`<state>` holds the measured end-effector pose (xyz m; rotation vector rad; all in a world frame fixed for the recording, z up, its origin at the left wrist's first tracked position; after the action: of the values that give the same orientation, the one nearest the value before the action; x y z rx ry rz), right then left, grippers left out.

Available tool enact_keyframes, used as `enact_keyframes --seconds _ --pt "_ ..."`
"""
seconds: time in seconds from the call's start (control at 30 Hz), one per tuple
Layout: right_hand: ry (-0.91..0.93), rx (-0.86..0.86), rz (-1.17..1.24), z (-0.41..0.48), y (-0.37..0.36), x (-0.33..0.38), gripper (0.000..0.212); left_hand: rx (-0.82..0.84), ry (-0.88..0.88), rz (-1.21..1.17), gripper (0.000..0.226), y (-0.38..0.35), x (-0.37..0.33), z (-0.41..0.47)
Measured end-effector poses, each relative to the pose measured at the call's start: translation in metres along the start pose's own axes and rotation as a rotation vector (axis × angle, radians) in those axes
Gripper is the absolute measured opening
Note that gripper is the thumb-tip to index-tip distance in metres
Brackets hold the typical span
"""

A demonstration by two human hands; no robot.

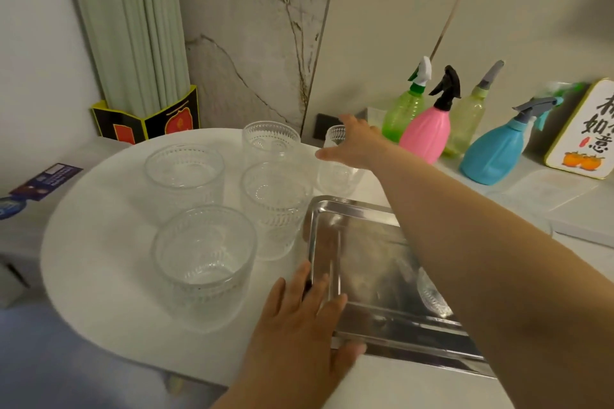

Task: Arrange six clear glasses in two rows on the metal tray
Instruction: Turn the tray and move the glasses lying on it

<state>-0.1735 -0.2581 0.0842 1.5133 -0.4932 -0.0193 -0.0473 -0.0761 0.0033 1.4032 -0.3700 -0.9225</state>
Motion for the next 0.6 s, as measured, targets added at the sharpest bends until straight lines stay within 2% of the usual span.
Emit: enact_keyframes --seconds 0.17,0.3,0.33,0.4,0.47,0.6 --pt "-0.010 -0.065 0.007 0.001 0.004 -0.003 0.081 0.062 0.020 0.000 0.050 -0.004 0.002 0.000" --pt "0.007 -0.107 0.170 -0.009 0.024 -0.014 0.086 0.073 0.049 -0.046 0.053 -0.003 0.004 -0.003" --pt "0.010 -0.126 0.225 -0.014 0.034 -0.019 0.084 0.102 0.050 -0.073 0.057 -0.006 0.003 -0.003" --pt "0.029 -0.153 0.296 -0.027 0.056 -0.029 0.078 0.060 0.008 -0.102 0.059 -0.013 0.004 -0.002" --pt "0.067 -0.127 0.296 -0.045 0.071 -0.037 0.074 0.079 0.012 -0.115 0.057 -0.019 0.007 -0.003" --pt "0.109 0.031 0.228 -0.080 0.066 -0.054 0.073 0.113 0.021 -0.124 0.057 -0.022 0.008 -0.004"
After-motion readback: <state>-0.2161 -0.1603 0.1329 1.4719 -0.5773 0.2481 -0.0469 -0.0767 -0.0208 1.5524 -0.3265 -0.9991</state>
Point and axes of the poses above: each hand's wrist, its own z-axis towards the middle knuckle, its own y-axis out of the back of the hand, x = y × z, the point moved 8 cm from there along z, towards the middle knuckle, and after that the axes turned 8 degrees about -y, right-handed, at the moved point
